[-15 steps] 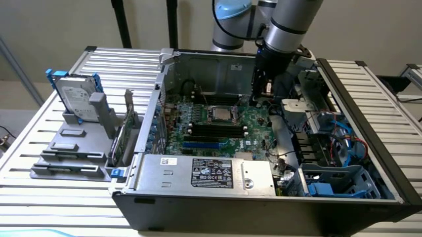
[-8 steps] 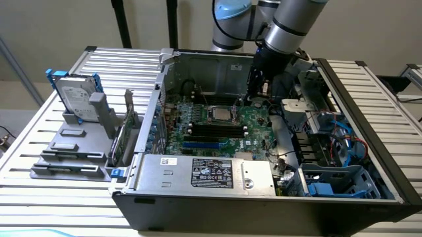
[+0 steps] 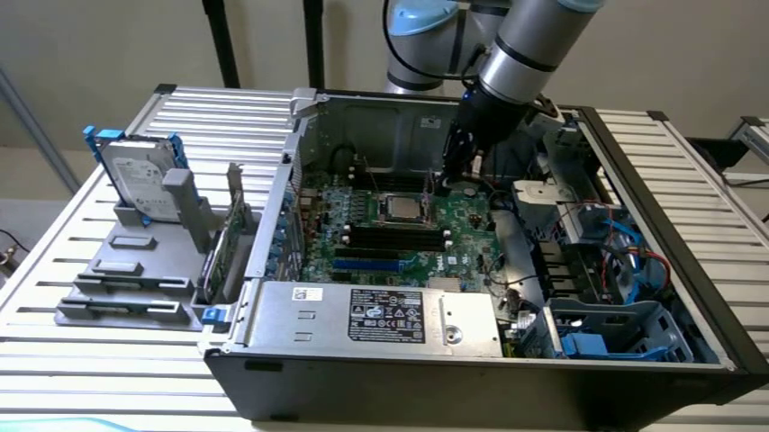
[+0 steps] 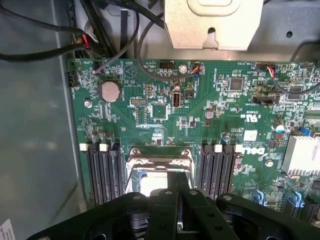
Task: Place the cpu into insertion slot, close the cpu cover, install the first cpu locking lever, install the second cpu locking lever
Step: 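Close the cpu cover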
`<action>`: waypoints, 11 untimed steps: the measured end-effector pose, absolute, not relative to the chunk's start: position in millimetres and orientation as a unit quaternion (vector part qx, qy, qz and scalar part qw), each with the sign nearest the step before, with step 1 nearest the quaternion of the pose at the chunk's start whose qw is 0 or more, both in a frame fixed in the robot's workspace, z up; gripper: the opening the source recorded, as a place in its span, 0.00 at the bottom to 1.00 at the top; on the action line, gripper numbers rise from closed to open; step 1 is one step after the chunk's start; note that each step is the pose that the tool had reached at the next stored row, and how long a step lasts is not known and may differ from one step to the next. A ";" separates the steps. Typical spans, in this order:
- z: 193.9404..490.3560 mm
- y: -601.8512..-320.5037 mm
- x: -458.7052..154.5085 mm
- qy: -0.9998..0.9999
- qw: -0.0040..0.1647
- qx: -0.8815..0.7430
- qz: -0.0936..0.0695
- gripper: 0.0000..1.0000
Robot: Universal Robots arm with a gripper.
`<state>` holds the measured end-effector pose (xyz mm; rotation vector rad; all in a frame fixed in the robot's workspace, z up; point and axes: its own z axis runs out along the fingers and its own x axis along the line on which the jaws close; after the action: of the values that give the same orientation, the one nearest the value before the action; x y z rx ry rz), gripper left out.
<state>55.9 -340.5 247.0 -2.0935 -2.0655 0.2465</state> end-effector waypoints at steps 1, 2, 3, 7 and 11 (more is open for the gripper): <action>246.6 -341.8 54.7 -0.696 0.097 -0.706 0.085 0.11; 246.2 -343.0 53.5 -0.696 0.098 -0.706 0.087 0.11; 245.8 -344.2 52.1 -0.696 0.100 -0.706 0.088 0.11; 244.2 -348.8 45.7 -0.695 0.107 -0.705 0.095 0.11; 242.6 -353.1 38.2 -0.694 0.113 -0.704 0.102 0.11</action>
<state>38.2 -353.1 242.6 -2.0647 -2.0359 0.2979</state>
